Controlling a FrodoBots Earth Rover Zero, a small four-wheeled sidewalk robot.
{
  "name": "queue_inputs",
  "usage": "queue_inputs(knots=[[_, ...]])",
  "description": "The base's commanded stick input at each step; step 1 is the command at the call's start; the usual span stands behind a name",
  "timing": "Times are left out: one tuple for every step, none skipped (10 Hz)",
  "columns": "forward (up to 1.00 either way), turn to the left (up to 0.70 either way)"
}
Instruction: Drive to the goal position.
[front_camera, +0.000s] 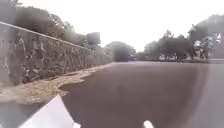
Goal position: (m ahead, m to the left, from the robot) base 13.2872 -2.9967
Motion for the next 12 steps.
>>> queue_inputs(knots=[[1.00,-0.09],[1.00,-0.01],[1.00,-0.12],[1.00,-0.11],[1.00,-0.03],[1.00,-0.10],[1.00,-0.13],[1.00,-0.07],[1.00,-0.10],[1.00,-0.02],[1.00,-0.06],[1.00,0.00]])
